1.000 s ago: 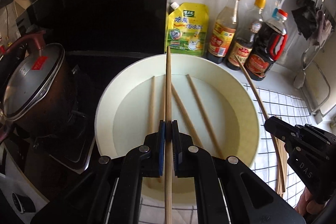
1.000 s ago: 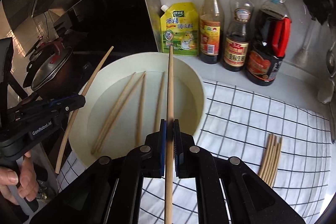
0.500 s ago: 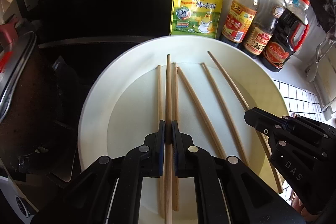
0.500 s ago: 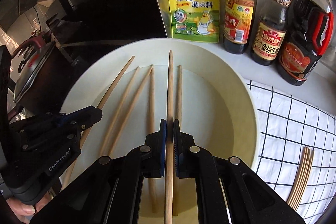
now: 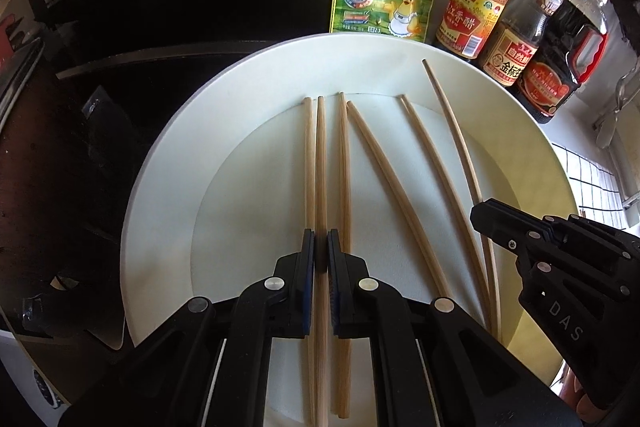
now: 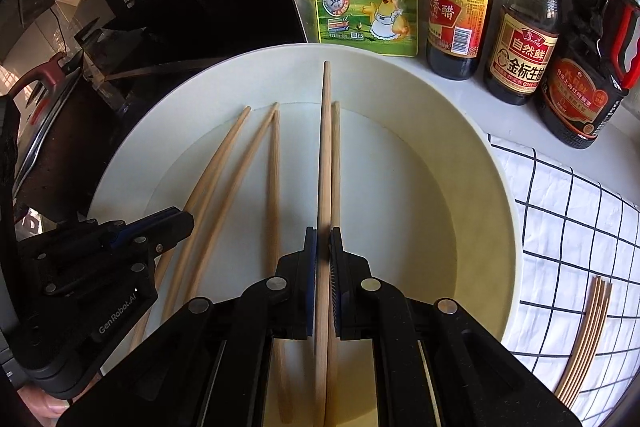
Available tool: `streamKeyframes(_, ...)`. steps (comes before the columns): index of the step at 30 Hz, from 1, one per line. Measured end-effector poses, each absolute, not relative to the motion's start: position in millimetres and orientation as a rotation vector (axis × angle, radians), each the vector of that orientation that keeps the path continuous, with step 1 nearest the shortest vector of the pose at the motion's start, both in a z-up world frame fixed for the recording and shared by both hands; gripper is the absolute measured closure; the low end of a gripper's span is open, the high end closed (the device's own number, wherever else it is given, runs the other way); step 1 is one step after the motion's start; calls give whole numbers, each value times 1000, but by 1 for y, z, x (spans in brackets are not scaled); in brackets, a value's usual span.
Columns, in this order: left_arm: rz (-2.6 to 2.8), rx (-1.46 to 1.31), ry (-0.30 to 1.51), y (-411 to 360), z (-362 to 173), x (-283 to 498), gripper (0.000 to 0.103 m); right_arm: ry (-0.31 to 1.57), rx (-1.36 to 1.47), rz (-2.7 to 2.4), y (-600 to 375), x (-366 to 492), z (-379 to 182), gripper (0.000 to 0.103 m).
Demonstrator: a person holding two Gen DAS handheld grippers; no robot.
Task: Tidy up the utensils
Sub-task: 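Carry both chopsticks into the white basin and open both grippers, then lift both open tools away from the basin toward the chopstick bundle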
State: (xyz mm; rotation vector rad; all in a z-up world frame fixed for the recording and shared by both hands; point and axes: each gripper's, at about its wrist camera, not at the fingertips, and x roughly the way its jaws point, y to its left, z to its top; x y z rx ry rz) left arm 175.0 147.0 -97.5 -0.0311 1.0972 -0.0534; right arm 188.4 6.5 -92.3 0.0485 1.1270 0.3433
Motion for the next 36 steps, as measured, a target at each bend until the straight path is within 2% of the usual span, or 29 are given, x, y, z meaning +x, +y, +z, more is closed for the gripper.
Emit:
streamKeyframes(6, -50, -27, 1104, 146, -99, 177, 95, 1131, 49, 337, 3, 189, -94, 96)
streamKeyframes(8, -49, -24, 1111, 145, -99, 177, 95, 1120, 44, 331, 2, 187, -92, 92)
streamKeyframes(11, -44, -19, 1121, 145, -100, 175, 93, 1097, 40, 320, -2, 183, -86, 82)
streamKeyframes(13, -48, -27, 1124, 147, -99, 172, 89, 1080, 43, 309, -5, 181, -82, 65)
streamKeyframes(14, -55, -33, 1122, 149, -99, 171, 88, 1071, 46, 306, -6, 180, -80, 63)
streamKeyframes(17, -49, -36, 1108, 151, -94, 165, 82, 1054, 51, 300, -10, 175, -73, 63)
streamKeyframes(20, -45, -42, 1093, 153, -89, 159, 70, 1029, 51, 290, -14, 170, -64, 61)
streamKeyframes(22, -42, -44, 1073, 155, -85, 155, 54, 1012, 57, 287, -16, 165, -58, 59)
streamKeyframes(23, -40, -45, 1062, 156, -83, 153, 51, 1005, 60, 284, -17, 163, -55, 58)
streamKeyframes(25, -30, -42, 1041, 156, -78, 148, 36, 993, 62, 278, -19, 158, -51, 58)
streamKeyframes(31, -20, -18, 1001, 152, -66, 136, 25, 968, 64, 260, -28, 143, -40, 56)
streamKeyframes(36, -12, -9, 982, 149, -59, 122, 22, 952, 69, 247, -38, 126, -31, 52)
